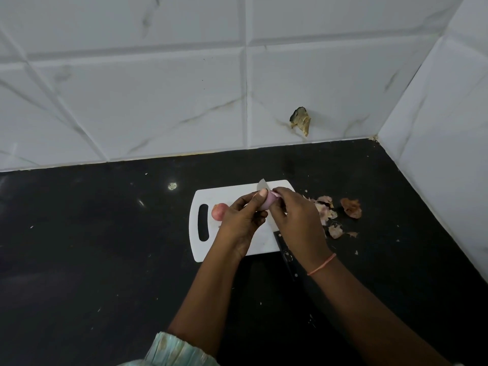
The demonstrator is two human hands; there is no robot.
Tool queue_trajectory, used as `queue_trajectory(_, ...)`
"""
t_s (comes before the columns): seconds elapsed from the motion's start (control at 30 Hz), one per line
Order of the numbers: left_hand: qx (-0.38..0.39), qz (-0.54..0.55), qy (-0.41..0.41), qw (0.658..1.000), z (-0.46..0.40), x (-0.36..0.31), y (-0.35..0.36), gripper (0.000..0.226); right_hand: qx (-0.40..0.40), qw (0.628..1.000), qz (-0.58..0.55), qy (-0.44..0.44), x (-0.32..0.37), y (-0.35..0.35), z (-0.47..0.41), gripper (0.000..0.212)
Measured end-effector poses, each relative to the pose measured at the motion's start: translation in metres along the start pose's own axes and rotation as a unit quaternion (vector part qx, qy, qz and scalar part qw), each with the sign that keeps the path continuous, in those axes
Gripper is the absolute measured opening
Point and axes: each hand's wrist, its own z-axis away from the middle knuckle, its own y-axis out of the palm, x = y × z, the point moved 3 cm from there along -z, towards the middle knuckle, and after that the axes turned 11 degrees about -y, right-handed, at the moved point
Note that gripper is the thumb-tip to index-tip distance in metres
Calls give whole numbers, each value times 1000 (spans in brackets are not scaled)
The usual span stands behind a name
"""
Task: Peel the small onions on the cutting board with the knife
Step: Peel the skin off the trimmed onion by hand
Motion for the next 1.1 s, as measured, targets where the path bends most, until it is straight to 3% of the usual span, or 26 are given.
queue_trajectory(0.1, 8, -4, -3, 1000, -2, 2, -2, 50, -16, 999, -48, -8, -3, -8, -4, 32)
queue_trajectory(0.23, 31, -17, 18, 999, 1, -4, 0, 21, 30, 996, -80, -23, 0, -12, -7, 38)
queue_trajectory(0.4, 62, -47, 44, 996, 10, -7, 5, 42, -28, 997, -61, -44, 0, -18, -6, 15)
queue_trajectory(0.5, 61, -78, 63, 993, 14, -7, 8, 54, -31, 998, -45, -38, 3, -21, -6, 15)
queue_trajectory(0.63, 59, -77, 78, 992, 17, -7, 9, 51, -58, 997, -53, -19, 4, -26, -5, 15)
queue_trajectory(0.77, 78, -50, 96, 991, 19, -8, 8, 49, -116, 976, -159, 94, -1, -31, -5, 6)
queue_trajectory(0.83, 85, -49, 104, 990, 20, -10, 10, 53, -126, 959, -216, 136, -3, -29, -4, 14)
queue_trajectory(0.97, 70, -54, 114, 990, 16, -10, 7, 63, -112, 957, -219, 155, -13, -30, -6, 11)
queue_trajectory(1.1, 54, -45, 94, 993, 8, -7, 3, 63, -100, 917, -239, 303, -49, -34, -3, 17)
